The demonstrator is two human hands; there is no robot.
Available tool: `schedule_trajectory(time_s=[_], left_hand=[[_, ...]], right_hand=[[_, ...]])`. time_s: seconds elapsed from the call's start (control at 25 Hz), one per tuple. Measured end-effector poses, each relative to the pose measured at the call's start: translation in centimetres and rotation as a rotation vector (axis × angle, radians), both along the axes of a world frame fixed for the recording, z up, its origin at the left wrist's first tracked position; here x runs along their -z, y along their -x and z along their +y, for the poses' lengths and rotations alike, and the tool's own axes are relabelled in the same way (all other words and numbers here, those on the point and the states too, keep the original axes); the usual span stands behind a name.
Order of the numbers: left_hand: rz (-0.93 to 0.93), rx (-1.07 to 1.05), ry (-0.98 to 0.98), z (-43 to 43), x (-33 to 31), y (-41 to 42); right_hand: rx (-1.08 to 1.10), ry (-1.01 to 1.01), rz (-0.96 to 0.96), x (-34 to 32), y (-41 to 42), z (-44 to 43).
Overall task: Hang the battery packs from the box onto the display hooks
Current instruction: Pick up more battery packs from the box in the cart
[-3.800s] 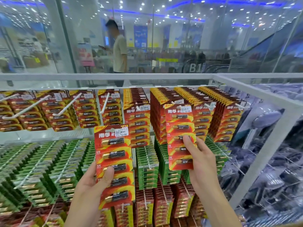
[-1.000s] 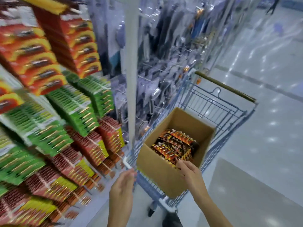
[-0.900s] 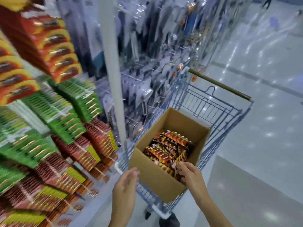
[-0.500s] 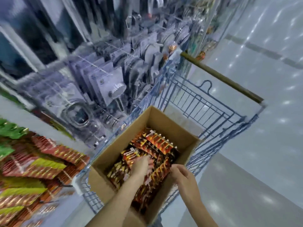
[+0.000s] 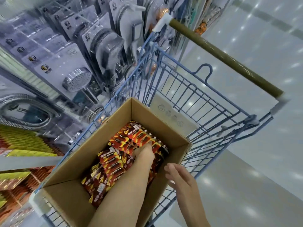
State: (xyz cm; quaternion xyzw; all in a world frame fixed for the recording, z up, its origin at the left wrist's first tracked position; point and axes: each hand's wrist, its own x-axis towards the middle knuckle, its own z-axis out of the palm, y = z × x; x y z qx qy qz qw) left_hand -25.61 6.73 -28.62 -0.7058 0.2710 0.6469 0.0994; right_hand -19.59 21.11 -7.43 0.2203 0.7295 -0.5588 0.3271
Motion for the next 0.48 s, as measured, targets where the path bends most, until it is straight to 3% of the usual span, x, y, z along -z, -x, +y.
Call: schedule_trajectory(time_s=[0.12, 0.2, 0.32, 0.48], left_hand=[[-0.070, 0.097, 0.127, 0.7, -1.3, -1.3], [0.022, 0.128, 0.193, 0.6, -3.4, -3.9], [0.193, 0.177, 0.140, -0.8, -9.0, -9.0], [0.305, 0.228, 0.170, -3.3, -15.9, -15.5]], right_hand=[[-0.014, -0.002, -0.006, -0.5, 0.9, -0.3], [-0.001, 0.006, -0.022, -0.8, 1.6, -0.6], [0.040, 0.044, -0.088, -0.1, 3.1, -1.7], [0.247, 0.136, -0.388, 4.8, 5.6, -4.4]])
